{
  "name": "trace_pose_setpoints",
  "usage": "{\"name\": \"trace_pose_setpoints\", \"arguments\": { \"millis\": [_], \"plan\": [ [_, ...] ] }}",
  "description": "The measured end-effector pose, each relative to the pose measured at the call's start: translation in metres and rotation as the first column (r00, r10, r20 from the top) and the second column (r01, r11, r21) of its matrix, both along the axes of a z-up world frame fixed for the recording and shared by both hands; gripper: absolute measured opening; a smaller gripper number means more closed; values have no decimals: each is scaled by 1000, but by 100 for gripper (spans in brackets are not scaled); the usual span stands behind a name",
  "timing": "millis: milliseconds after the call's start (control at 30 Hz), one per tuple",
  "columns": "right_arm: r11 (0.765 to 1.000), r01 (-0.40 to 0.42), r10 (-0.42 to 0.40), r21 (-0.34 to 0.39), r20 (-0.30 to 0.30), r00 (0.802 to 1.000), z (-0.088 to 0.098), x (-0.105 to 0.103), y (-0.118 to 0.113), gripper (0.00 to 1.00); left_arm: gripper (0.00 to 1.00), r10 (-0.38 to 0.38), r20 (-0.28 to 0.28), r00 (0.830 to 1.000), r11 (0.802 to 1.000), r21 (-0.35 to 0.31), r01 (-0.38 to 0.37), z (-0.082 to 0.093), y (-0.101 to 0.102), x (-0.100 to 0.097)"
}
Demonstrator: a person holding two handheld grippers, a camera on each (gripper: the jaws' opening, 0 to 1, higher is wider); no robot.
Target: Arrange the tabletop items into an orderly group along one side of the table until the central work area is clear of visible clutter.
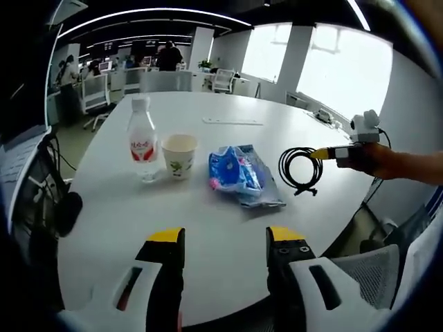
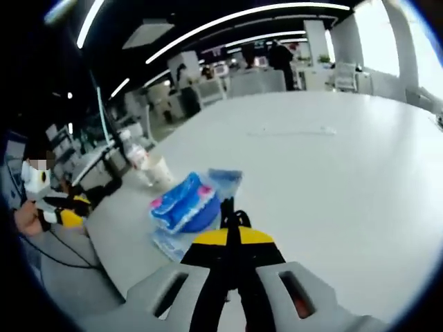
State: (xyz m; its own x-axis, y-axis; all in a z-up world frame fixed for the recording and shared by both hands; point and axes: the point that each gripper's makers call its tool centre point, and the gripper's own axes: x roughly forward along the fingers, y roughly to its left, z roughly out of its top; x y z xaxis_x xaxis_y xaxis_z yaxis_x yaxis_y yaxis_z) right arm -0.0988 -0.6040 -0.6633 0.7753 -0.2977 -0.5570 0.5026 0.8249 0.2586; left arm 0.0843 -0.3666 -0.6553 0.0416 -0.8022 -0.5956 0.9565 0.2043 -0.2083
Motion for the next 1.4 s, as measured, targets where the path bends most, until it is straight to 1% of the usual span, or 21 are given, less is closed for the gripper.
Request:
{"name": "trace_pose_setpoints", "arguments": {
  "millis": [67,200,367,500,633,833,933,1133,1233,1300,1400],
  "plan": [
    [1000,12,-12,2,-1,1000,-1,-9,-5,0,46,1,1,1000,1000,2,-1,-1,1,0],
    [999,38,-38,5,6,999,-1,-19,-12,0,46,0,2,1000,1000,6,0,-2,1,-3],
    [998,63,-63,15,8,998,-3,-29,-16,0,46,0,4,1000,1000,9,0,-2,1,-5],
    [997,74,-75,26,11,997,-5,-32,-16,0,46,2,5,1000,1000,7,-2,-2,0,-6],
    [996,80,-81,41,14,997,-7,-32,-15,0,46,5,5,1000,1000,6,-5,-2,-1,-7],
    [995,74,-76,65,24,997,-11,-25,-12,0,46,11,4,1000,1000,10,-11,-3,2,-9],
    [992,71,-76,104,36,996,-15,-20,-10,0,46,15,5,1000,1000,12,-15,-3,3,-9],
    [991,72,-76,111,29,997,-21,-15,-11,0,46,22,9,1000,1000,15,-22,-3,5,-7],
    [993,64,-65,98,11,998,-23,-15,-13,0,46,20,12,1000,1000,18,-20,-3,5,-7],
    [995,55,-53,81,-27,998,-29,-18,-16,0,46,19,12,1000,1000,17,-19,-2,5,-7],
    [996,50,-45,68,-66,997,-37,-22,-20,0,46,19,14,1000,1000,19,-19,-2,4,-7]
  ]
}}
